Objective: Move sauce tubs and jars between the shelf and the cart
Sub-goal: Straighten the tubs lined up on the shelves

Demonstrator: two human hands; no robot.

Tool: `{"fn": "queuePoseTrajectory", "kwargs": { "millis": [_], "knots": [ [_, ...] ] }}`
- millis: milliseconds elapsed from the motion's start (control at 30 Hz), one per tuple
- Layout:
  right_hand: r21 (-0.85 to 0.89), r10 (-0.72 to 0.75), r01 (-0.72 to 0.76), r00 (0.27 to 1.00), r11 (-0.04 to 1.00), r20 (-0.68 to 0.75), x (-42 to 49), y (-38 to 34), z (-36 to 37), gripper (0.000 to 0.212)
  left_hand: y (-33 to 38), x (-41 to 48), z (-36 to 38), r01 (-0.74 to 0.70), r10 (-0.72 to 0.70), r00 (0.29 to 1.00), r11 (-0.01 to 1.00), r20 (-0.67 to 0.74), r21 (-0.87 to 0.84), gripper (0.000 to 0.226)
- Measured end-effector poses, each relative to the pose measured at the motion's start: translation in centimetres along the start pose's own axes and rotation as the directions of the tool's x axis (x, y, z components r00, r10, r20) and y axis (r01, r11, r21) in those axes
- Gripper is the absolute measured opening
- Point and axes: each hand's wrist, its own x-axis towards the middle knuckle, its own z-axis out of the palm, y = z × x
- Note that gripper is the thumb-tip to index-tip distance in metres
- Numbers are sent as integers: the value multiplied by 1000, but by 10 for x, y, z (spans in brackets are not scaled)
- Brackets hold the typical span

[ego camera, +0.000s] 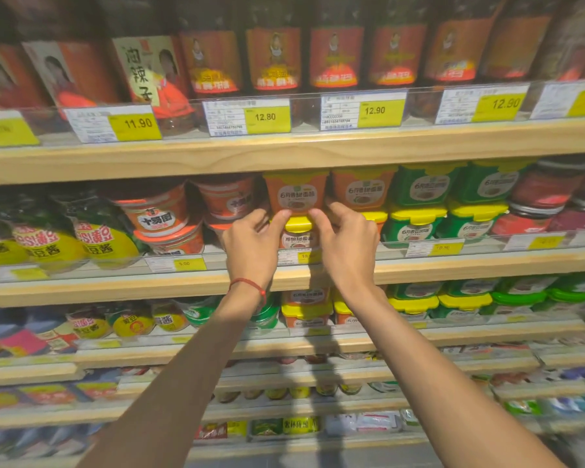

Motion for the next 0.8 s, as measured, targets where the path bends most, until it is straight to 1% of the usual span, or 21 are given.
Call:
{"fn": "queuePoseTrajectory", "kwargs": {
  "millis": [133, 200, 267, 333, 367, 433, 500, 567, 667, 800],
  "knots": [
    [-10, 14, -14, 999, 1000, -38, 2, -5, 1, 33, -1, 5, 2, 35, -35, 999, 999, -37, 2, 50],
    [6, 29, -29, 998, 1000, -59, 2, -6, 1, 30, -4, 6, 4, 38, -38, 998, 999, -55, -2, 47],
    [20, 29, -28, 998, 999, -59, 1, -6, 1, 32, -7, 5, 6, 44, -44, 997, 999, -61, -12, 47],
    [40, 14, -12, 999, 999, -38, -5, -4, 2, 36, -11, 1, 6, 31, -33, 999, 998, -30, -55, 48],
    [44, 2, -1, 1000, 999, -17, -9, -3, 2, 38, -14, -1, 6, 28, -28, 1000, 996, 7, -87, 44],
    [23, -25, 24, 1000, 999, 16, -13, 0, 2, 42, -17, -5, 4, 30, -19, 996, 992, 89, -123, 29],
    [25, -39, 38, 999, 999, 25, -11, 5, 2, 45, -16, -5, 3, 35, -17, 991, 989, 130, -142, 18],
    [50, -39, 37, 999, 998, 29, -8, 7, 3, 44, -14, -6, 2, 35, -15, 991, 987, 130, -154, 23],
    [74, -41, 40, 999, 996, 16, -5, 9, 3, 43, -15, -5, 5, 21, -3, 994, 987, 114, -157, 15],
    [38, -56, 55, 998, 998, 17, -5, 12, 6, 39, -15, -5, 7, 5, 4, 997, 992, 74, -126, 22]
  ]
}}
